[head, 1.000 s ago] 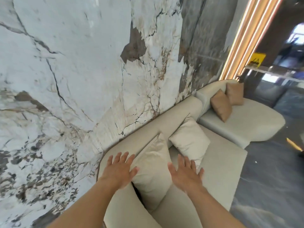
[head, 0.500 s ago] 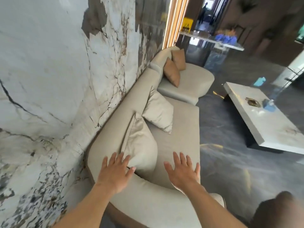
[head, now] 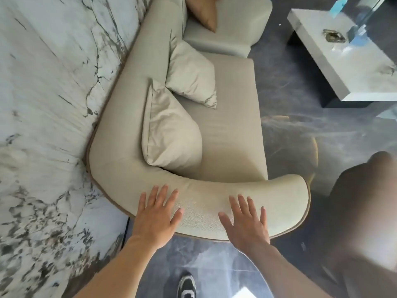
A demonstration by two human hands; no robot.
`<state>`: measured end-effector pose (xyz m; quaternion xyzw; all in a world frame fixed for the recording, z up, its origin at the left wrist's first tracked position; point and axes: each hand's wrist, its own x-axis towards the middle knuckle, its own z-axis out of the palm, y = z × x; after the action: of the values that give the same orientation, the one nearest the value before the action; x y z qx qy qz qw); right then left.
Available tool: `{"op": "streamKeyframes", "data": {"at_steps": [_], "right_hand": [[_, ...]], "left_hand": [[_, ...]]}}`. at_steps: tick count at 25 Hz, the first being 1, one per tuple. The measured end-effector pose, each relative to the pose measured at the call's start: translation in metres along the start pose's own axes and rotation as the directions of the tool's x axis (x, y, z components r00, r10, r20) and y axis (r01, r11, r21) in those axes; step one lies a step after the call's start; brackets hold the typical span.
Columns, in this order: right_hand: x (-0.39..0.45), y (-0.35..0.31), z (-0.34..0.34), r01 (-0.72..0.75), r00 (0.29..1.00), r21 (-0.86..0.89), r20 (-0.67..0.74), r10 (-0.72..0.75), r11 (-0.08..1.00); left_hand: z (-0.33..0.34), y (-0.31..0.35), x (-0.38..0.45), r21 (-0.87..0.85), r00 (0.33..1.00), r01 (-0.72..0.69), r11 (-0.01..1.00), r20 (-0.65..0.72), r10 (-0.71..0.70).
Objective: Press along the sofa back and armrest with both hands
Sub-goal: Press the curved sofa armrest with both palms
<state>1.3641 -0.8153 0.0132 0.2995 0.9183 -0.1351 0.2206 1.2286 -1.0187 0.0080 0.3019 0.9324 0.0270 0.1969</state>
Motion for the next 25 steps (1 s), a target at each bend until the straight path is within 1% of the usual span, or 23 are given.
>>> {"op": "streamKeyframes", "data": {"at_steps": [4,7,9,11,13,15,19,25], "right_hand": [[0.008,0.002,0.038,0.005,0.991,0.017,-0.135,-0.002,1.000],[0.020,0.003,0.060,0.016,0.969,-0.007,-0.245,-0.018,1.000],[0.027,0.002,0.075,0.014,0.938,-0.005,-0.346,-0.015,1.000],[0.030,0.000,0.084,0.017,0.886,0.009,-0.463,-0.011,1.000],[0.032,0.000,0.088,0.027,0.845,0.014,-0.535,-0.015,1.000],[0.032,0.001,0.090,0.034,0.827,0.011,-0.563,-0.022,0.999],[0.034,0.001,0.093,0.043,0.805,-0.003,-0.592,-0.036,0.999],[0.039,0.007,0.098,0.067,0.761,-0.003,-0.646,-0.054,0.998]], "left_hand": [[0.024,-0.002,0.025,0.042,0.990,-0.082,0.996,-0.111,0.086],[0.048,0.002,0.042,0.053,0.980,-0.066,0.996,-0.185,0.075],[0.063,0.002,0.045,0.082,0.964,-0.071,0.994,-0.251,0.090],[0.070,-0.002,0.044,0.092,0.940,-0.095,0.991,-0.319,0.120],[0.071,-0.003,0.043,0.098,0.925,-0.112,0.989,-0.352,0.140],[0.071,0.001,0.040,0.106,0.927,-0.094,0.990,-0.355,0.126],[0.077,0.006,0.037,0.111,0.920,-0.013,0.994,-0.389,0.056],[0.085,0.003,0.041,0.121,0.861,-0.041,0.992,-0.499,0.096]]}}
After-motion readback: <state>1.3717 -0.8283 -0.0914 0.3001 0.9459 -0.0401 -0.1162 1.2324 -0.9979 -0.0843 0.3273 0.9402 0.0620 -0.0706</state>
